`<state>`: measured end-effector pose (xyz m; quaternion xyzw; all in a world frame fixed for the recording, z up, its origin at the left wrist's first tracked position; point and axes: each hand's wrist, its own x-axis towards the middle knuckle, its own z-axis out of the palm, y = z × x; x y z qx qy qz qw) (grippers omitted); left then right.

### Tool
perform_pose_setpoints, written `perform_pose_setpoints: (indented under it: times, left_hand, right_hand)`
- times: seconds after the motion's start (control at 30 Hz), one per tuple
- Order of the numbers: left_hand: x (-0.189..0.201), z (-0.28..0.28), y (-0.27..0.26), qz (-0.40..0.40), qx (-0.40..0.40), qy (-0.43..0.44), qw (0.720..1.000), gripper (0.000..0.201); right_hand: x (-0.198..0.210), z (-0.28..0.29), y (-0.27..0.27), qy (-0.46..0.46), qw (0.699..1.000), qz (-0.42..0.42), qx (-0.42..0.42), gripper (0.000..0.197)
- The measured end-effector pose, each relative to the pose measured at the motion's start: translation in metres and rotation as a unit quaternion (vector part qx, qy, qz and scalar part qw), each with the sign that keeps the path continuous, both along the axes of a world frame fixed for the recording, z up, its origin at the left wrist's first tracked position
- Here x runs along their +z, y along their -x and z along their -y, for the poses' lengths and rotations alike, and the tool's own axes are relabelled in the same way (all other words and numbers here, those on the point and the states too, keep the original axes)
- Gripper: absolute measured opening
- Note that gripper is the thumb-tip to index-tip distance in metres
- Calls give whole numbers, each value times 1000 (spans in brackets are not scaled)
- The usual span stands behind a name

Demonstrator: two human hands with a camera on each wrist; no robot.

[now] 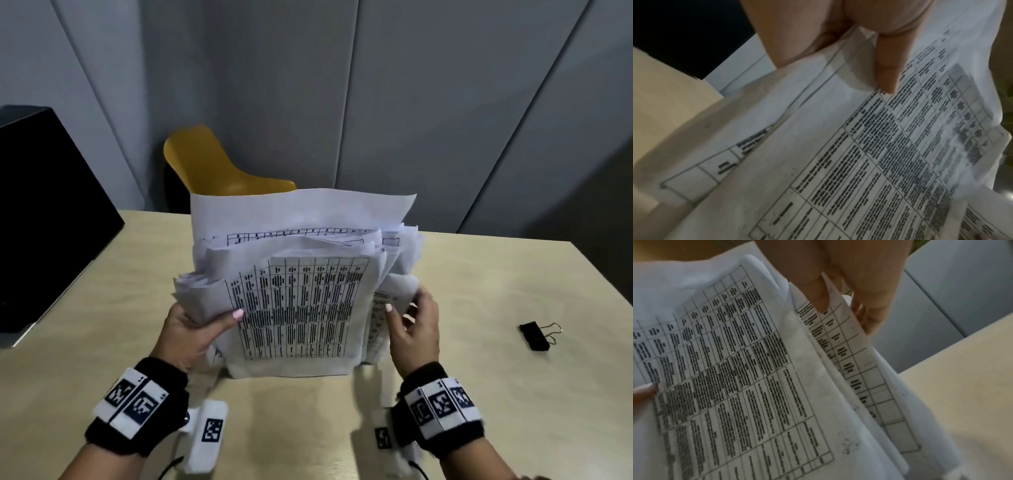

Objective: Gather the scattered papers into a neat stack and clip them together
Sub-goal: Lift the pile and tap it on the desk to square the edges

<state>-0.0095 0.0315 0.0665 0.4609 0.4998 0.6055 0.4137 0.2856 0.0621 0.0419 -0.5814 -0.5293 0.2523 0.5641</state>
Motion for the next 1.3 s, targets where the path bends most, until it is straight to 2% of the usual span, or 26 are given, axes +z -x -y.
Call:
perform_pose_setpoints:
  times: [0.1, 0.2, 0.27, 0.3, 0.33, 0.37, 0.4, 0.5, 0.57, 0.6, 0.7, 0.83, 0.93, 1.0, 1.07, 1.1, 1.2, 1.3]
  left_hand:
    - [6, -1, 2, 15, -30, -19, 999, 73]
    - [12, 2, -3, 11, -70, -47, 996, 33]
    - [12, 2, -5, -8, -70, -68, 995, 50]
    - [12, 3, -5, -5, -66, -67, 996, 50]
    - [15, 3, -6, 4, -65, -63, 996, 37]
    - [16, 4, -5, 24, -69, -56, 996, 33]
    - [16, 4, -5, 40, -64, -49, 996, 49]
    - [14, 3, -2, 44, -30, -23, 998, 80]
    - [16, 2, -3, 46, -33, -28, 998, 84]
    - [17, 2, -5, 43, -29, -31, 998, 77]
    - [20, 2, -6, 35, -28, -38, 998, 37]
    - [17, 2, -3, 24, -26, -43, 998, 25]
    - [14, 1, 0, 3, -29, -38, 999, 39]
    - [13, 1, 2, 24, -36, -34, 998, 31]
    - [12, -1, 3, 37, -34, -20, 999, 72]
    - [12, -2, 3, 40, -20, -12, 999, 84]
    - [19, -1, 0, 37, -14, -1, 999, 79]
    - [21, -1, 1, 22, -22, -8, 999, 77]
  right_hand:
    - [5, 0, -1, -25, 999, -27, -24, 37]
    - [18, 0, -3, -53, 997, -52, -35, 22]
    - [28, 1, -1, -79, 994, -64, -46, 13]
    - [32, 2, 1, -94, 992, -74, -46, 14]
    - [39, 3, 4, -109, 990, -85, -41, 18]
    - [45, 4, 5, -126, 987, -93, -28, 22]
    - [53, 5, 7, -148, 985, -90, -15, 27]
    - [79, 6, 7, -223, 974, -31, 19, 51]
    - [101, 8, 8, -259, 965, 10, 49, 49]
    - [112, 9, 10, -275, 959, 42, 62, 43]
    - [140, 11, 17, -296, 939, 142, 102, 34]
    - [165, 8, 18, -323, 907, 231, 139, 33]
    - [175, 2, 5, -337, 898, 257, 115, 35]
    - [179, 3, 3, -335, 899, 262, 108, 32]
    - [178, 8, 12, -311, 911, 231, 140, 24]
    - [175, 11, 18, -290, 918, 215, 163, 24]
    - [164, 12, 28, -253, 912, 245, 212, 22]
    - [175, 10, 20, -280, 895, 300, 176, 26]
